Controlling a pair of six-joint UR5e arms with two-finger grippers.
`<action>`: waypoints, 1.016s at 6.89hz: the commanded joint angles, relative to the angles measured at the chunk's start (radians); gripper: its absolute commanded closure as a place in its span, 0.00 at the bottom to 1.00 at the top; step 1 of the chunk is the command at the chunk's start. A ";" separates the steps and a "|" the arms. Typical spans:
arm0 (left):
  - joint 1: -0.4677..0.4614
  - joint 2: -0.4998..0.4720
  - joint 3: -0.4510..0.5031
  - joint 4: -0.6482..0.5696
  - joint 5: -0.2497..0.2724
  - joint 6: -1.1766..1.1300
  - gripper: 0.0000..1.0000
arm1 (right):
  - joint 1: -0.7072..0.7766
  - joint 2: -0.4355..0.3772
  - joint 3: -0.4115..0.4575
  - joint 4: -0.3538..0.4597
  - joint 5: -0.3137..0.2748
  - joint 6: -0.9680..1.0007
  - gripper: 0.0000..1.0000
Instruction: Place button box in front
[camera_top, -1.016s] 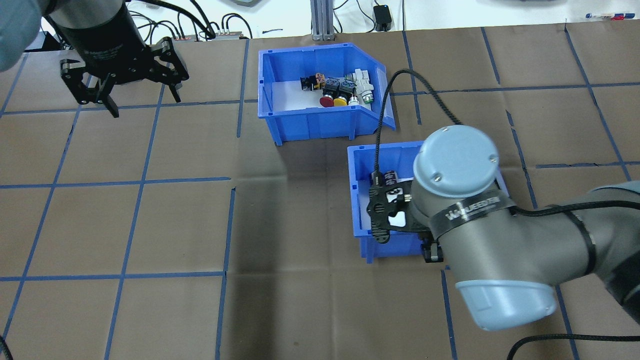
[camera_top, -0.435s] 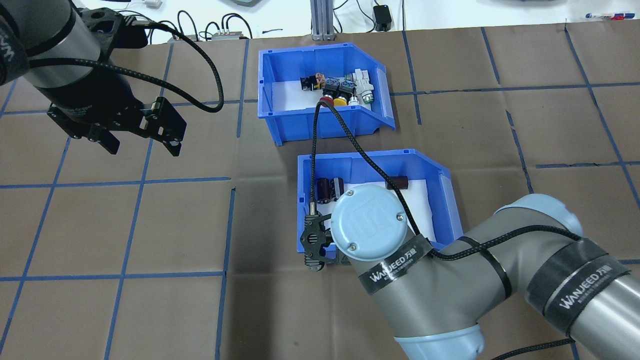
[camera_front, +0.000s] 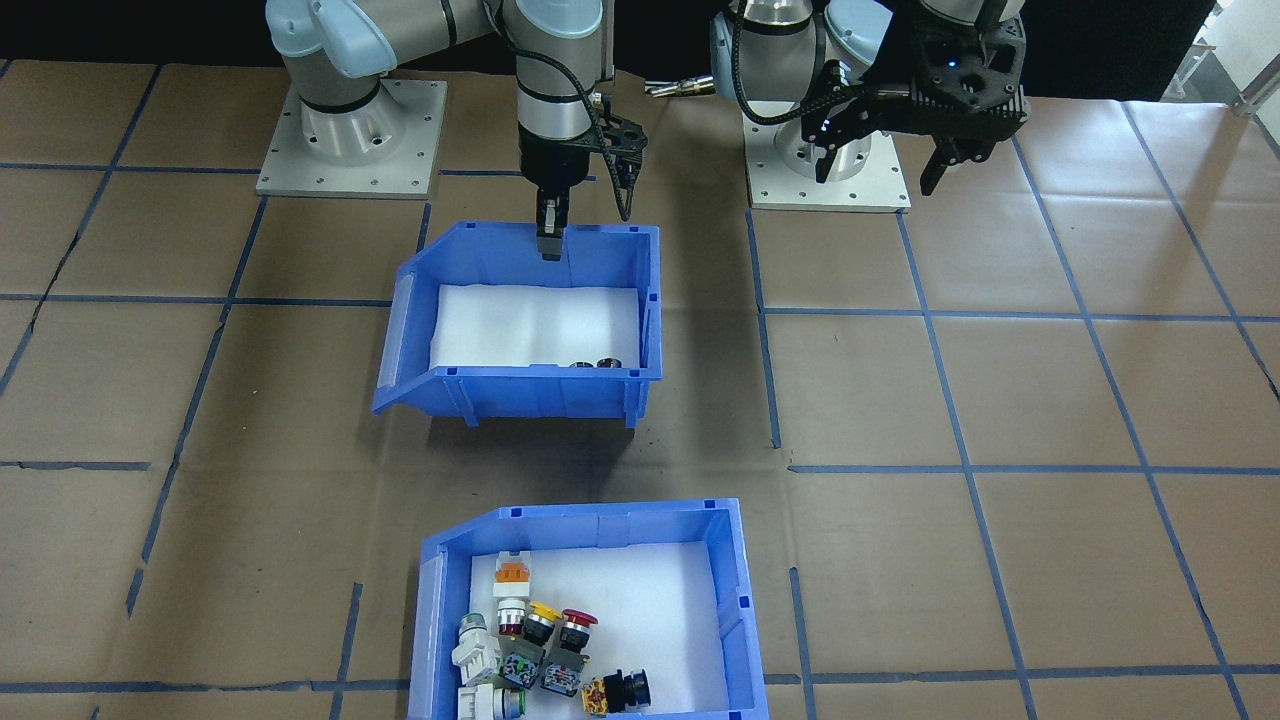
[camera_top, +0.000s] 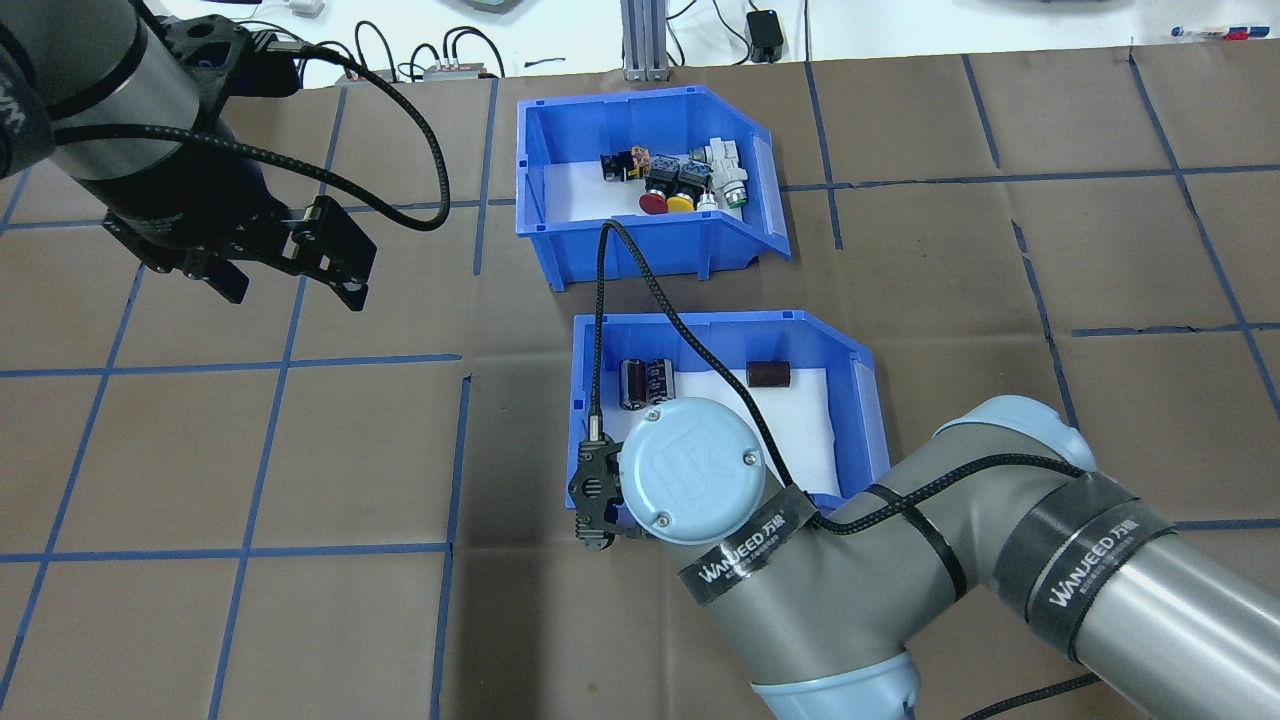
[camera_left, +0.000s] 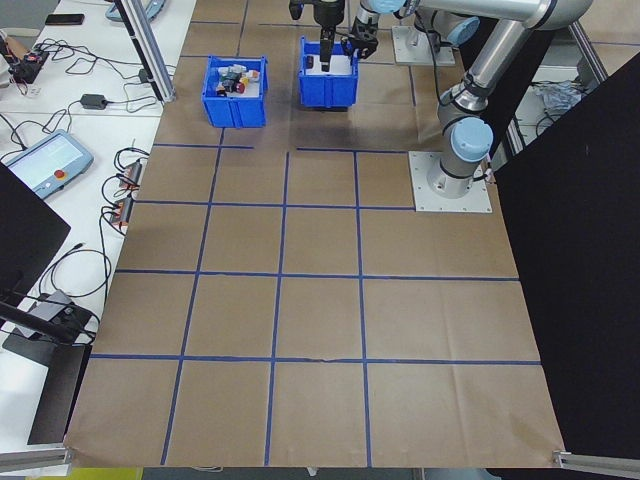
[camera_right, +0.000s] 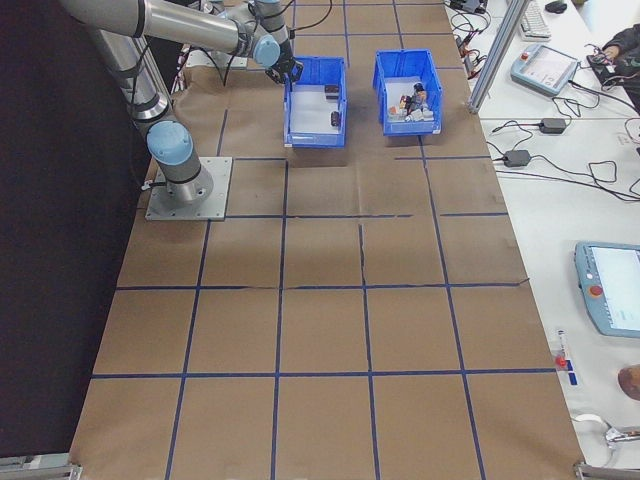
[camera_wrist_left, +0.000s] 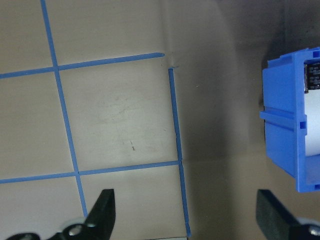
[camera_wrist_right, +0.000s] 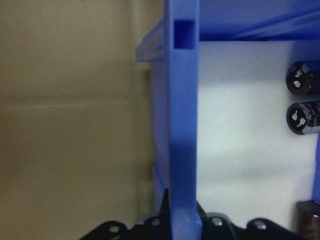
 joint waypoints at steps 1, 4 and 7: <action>0.000 -0.002 -0.006 0.014 0.005 0.007 0.00 | 0.007 0.010 0.002 -0.001 0.006 0.006 0.94; -0.002 -0.009 -0.004 0.022 0.004 0.009 0.00 | 0.007 0.006 -0.002 0.003 0.026 0.065 0.00; -0.002 -0.003 -0.006 0.022 0.009 -0.004 0.00 | -0.016 -0.025 -0.083 0.121 0.027 0.065 0.00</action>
